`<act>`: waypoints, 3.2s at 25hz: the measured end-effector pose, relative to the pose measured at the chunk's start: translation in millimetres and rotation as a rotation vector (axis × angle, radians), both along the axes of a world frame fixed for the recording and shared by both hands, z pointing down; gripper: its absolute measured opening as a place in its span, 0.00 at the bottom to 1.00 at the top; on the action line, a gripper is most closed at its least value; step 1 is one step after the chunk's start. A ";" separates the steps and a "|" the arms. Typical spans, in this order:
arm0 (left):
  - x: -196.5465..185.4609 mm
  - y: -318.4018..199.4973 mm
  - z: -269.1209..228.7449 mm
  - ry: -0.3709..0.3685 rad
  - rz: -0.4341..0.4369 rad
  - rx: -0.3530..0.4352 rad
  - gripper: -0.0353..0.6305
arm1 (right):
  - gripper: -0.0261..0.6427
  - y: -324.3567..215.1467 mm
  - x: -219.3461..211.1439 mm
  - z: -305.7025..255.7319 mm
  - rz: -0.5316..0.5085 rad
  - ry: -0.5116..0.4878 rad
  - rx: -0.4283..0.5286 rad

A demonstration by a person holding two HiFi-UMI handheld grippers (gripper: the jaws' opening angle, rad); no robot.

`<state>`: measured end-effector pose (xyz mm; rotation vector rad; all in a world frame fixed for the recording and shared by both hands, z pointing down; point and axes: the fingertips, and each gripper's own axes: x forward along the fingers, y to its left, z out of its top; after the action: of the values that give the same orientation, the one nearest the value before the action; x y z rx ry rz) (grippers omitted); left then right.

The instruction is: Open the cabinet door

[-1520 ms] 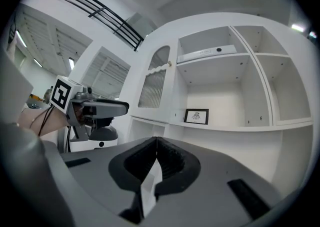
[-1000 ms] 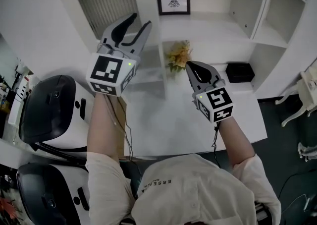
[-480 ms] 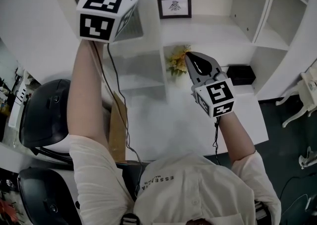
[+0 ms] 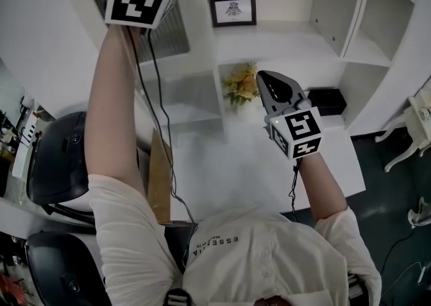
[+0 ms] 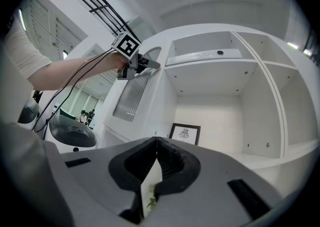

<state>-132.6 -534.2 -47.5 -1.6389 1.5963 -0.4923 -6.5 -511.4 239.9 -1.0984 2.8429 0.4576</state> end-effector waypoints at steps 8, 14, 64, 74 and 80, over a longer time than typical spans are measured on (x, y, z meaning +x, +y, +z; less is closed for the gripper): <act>0.0 -6.3 1.3 -0.056 -0.035 0.036 0.21 | 0.06 -3.7 3.5 6.2 0.011 0.011 -0.012; 3.4 -2.3 -2.1 -0.090 -0.036 0.025 0.18 | 0.06 -1.6 5.8 14.6 0.020 0.021 -0.028; -1.2 134.6 6.3 0.210 0.374 -0.121 0.16 | 0.06 161.8 -26.5 5.5 0.050 0.011 0.022; -18.4 190.4 5.6 0.257 0.497 -0.130 0.16 | 0.06 197.1 -47.0 18.9 0.086 -0.028 -0.004; -34.5 220.1 4.9 0.292 0.559 -0.145 0.16 | 0.06 218.8 -70.6 13.7 0.070 -0.054 0.009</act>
<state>-167.1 -314.0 -42.6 -2.2434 1.2301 -0.0770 -77.2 -292.6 253.6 -1.1933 2.7607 0.4372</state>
